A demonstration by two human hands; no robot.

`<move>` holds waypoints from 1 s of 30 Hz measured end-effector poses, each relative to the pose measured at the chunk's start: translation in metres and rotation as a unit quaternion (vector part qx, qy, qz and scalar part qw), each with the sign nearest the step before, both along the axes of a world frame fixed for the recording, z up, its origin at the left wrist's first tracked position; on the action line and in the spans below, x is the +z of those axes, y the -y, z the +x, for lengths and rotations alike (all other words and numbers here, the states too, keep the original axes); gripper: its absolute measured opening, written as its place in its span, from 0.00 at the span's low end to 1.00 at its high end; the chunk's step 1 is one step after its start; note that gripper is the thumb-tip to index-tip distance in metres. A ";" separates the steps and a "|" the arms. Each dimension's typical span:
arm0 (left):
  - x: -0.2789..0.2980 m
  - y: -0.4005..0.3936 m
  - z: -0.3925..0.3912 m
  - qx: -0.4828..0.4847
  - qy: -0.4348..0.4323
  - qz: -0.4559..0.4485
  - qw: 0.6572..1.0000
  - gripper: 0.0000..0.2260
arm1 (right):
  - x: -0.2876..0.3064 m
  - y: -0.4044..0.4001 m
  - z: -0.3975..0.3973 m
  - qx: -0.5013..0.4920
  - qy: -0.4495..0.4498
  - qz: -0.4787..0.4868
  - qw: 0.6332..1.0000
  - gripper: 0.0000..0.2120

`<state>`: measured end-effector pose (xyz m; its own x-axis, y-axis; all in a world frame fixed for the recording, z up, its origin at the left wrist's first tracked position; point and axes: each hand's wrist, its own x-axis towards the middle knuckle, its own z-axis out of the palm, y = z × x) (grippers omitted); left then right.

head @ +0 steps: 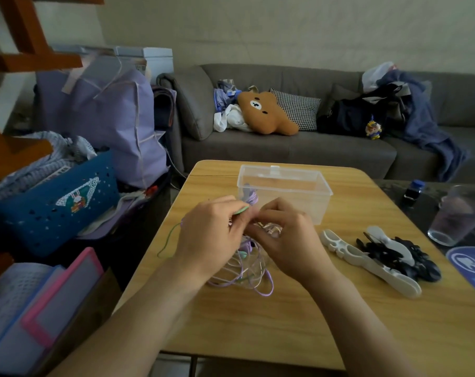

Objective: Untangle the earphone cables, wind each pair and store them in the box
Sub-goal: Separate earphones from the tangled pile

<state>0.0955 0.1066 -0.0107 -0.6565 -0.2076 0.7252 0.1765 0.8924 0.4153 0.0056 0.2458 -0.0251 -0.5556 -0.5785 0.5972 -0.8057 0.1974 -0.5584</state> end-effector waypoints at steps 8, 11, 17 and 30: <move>0.014 -0.006 0.004 -0.009 -0.151 0.309 0.939 0.12 | -0.001 -0.005 -0.007 -0.074 0.069 0.068 0.993 0.07; 0.023 0.005 0.003 0.003 -0.224 0.409 0.885 0.13 | -0.005 -0.009 -0.014 -0.091 0.096 0.124 0.983 0.07; 0.015 0.052 0.009 0.069 -0.220 0.561 0.795 0.12 | -0.006 -0.020 -0.024 -0.096 0.113 0.181 0.972 0.10; -0.023 0.070 0.002 0.234 0.135 0.285 0.920 0.17 | 0.000 -0.021 -0.022 -0.067 0.168 0.152 0.972 0.18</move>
